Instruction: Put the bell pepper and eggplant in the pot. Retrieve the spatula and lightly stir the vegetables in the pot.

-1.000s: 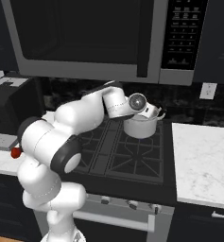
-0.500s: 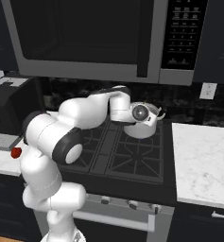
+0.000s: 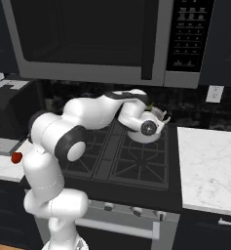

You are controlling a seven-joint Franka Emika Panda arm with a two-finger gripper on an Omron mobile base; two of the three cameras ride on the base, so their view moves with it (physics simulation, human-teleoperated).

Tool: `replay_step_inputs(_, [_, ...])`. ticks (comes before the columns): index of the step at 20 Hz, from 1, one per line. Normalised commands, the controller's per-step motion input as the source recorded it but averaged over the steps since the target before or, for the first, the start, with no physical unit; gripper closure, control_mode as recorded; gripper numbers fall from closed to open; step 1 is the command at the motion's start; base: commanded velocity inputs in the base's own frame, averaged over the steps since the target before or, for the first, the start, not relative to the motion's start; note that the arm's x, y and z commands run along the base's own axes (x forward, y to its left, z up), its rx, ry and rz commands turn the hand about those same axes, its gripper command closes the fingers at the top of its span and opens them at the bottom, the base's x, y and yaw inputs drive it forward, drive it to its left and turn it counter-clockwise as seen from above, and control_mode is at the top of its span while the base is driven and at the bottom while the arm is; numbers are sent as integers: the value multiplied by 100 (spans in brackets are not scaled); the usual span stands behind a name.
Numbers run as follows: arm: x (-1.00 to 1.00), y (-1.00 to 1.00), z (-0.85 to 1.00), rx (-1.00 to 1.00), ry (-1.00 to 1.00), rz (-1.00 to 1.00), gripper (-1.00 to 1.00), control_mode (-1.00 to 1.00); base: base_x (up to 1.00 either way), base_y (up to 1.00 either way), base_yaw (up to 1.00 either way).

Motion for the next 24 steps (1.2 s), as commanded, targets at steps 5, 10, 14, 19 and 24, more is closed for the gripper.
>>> replay_step_inputs(5, [1,-12,0,7,-15,0,100,-100,0,0,0])
replay_step_inputs(10, [23,0,7,2,-7,0,100,-100,0,0,0])
replay_step_inputs(14, [0,0,28,0,-9,0,100,-100,0,0,0])
replay_step_inputs(19, [22,0,24,0,-2,0,100,-100,0,0,0])
replay_step_inputs(24, [69,0,2,0,1,0,100,-100,0,0,0])
